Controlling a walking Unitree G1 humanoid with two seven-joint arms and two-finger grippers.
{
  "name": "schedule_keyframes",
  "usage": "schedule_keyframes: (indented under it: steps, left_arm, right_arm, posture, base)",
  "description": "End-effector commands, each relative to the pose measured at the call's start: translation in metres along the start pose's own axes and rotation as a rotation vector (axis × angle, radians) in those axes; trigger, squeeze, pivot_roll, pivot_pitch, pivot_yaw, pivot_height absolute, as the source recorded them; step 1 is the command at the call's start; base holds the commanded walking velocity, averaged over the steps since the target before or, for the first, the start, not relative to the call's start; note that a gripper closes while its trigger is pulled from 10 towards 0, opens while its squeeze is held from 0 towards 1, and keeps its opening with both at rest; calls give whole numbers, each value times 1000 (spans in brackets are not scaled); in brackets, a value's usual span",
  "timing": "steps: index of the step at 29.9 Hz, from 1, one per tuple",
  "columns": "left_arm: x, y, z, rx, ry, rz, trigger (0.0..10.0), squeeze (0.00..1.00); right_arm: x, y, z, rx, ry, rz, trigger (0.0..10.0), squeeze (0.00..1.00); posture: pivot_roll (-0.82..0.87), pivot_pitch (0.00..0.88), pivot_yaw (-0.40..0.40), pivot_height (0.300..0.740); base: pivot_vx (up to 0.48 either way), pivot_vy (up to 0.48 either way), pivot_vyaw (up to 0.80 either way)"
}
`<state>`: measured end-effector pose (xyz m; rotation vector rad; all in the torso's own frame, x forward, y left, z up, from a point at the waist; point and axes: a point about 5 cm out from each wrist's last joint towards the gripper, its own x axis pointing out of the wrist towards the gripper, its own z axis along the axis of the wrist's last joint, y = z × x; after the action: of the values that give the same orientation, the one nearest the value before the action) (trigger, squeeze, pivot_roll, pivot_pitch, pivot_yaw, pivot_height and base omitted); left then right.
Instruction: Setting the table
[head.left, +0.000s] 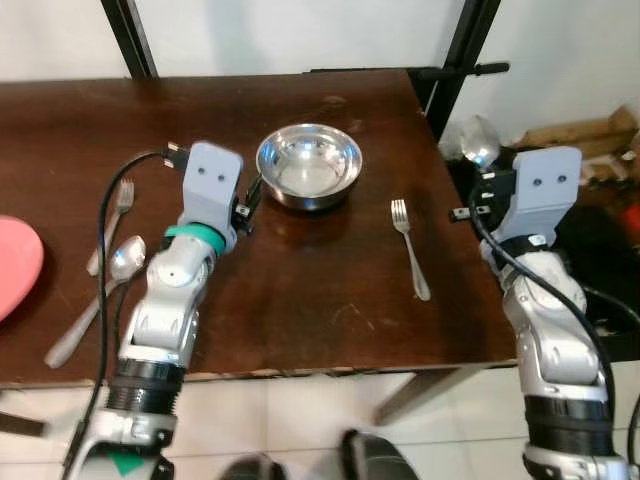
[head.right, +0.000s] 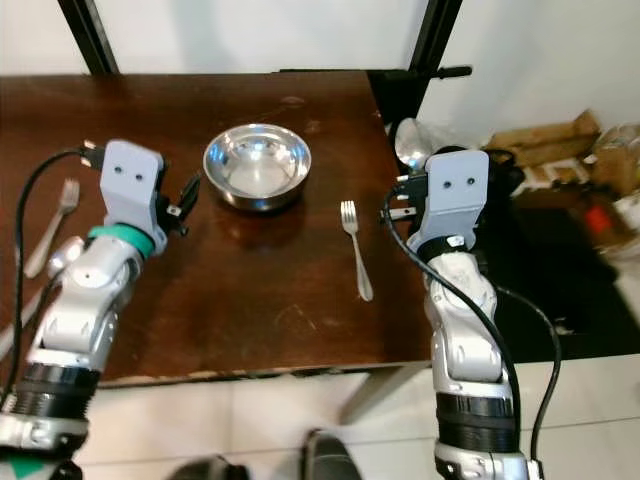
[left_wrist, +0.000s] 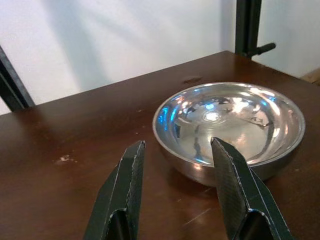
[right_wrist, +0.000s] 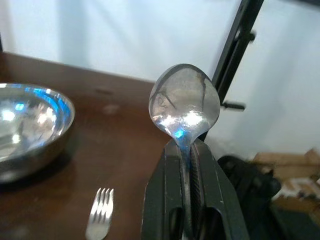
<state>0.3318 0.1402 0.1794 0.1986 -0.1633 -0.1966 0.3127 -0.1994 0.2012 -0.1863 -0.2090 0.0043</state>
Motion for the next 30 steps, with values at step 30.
schedule_keyframes:
  steps: [30]
  left_arm:
    - [6,-9,8,2,-34,-16,10000,0]
  right_arm:
    - [12,-7,-13,109,35,-112,10000,0]
  posture:
    - [-47,0,-16,740]
  base:
    - [-85,0,0]
